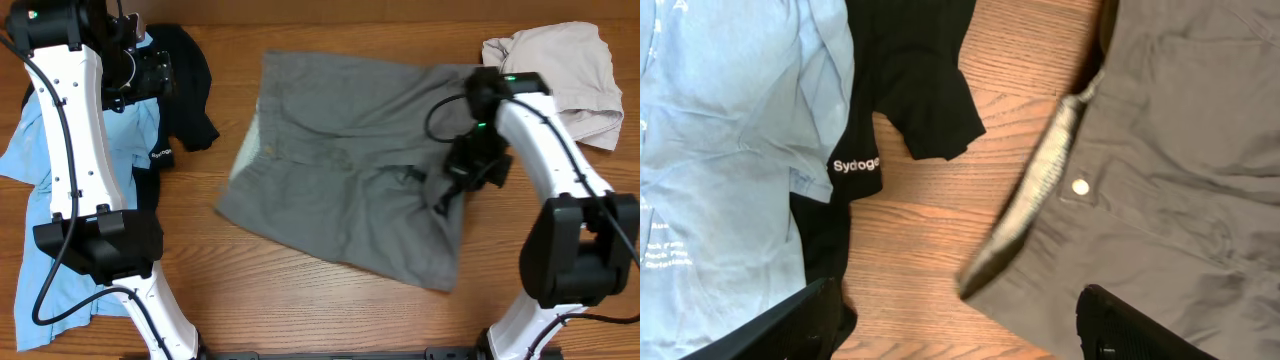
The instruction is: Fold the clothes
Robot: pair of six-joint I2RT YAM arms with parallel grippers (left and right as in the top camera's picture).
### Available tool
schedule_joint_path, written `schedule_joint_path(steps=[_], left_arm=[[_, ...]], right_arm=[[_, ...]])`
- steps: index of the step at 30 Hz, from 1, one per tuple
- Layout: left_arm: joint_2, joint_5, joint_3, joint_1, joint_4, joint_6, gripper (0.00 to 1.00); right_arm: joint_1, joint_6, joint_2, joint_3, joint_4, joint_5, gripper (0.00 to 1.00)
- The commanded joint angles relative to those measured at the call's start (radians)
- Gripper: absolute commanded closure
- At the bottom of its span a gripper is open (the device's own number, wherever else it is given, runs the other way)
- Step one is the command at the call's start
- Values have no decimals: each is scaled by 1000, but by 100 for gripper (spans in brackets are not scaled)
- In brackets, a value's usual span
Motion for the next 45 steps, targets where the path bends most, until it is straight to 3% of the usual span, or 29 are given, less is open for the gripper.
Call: schedule_joint_path(steps=[1, 2, 5, 7, 9, 14, 20, 27, 30, 40, 43, 44, 45], left_arm=[[-21, 0, -3, -11, -3, 19, 23], [-21, 0, -3, -14, -2, 20, 23], [-21, 0, -3, -45, 3, 20, 25], [-21, 0, -3, -69, 16, 27, 25], [-21, -4, -16, -104, 55, 27, 26], [-21, -3, -168, -203, 296, 53, 28], [-21, 33, -387, -270, 543, 68, 28], [-21, 33, -463, -292, 606, 68, 28], [-21, 30, -463, -292, 600, 68, 28], [-21, 19, -463, -292, 597, 71, 27], [-21, 19, -463, -292, 597, 71, 27], [-21, 19, -463, -292, 597, 71, 27], [-21, 19, -463, -292, 597, 71, 27]], right_arm=[[-85, -59, -23, 18, -2, -25, 82], [-103, -73, -22, 18, -3, -36, 76], [-187, -110, -22, 18, -2, -53, 24], [-231, -129, -22, 18, 10, -63, 10], [-267, -145, -22, 18, 40, -101, 4], [-275, -415, -23, 18, 153, -389, 4], [-199, -420, -23, 18, 200, -388, 7], [-97, -134, -22, -31, 131, -101, 25], [-103, -29, -23, -111, 152, -67, 25], [-118, -3, -23, -230, 255, -177, 27], [-119, -3, -24, -230, 283, -189, 40], [-119, -3, -23, -230, 293, -198, 50], [-119, 0, -23, -230, 307, -199, 69]])
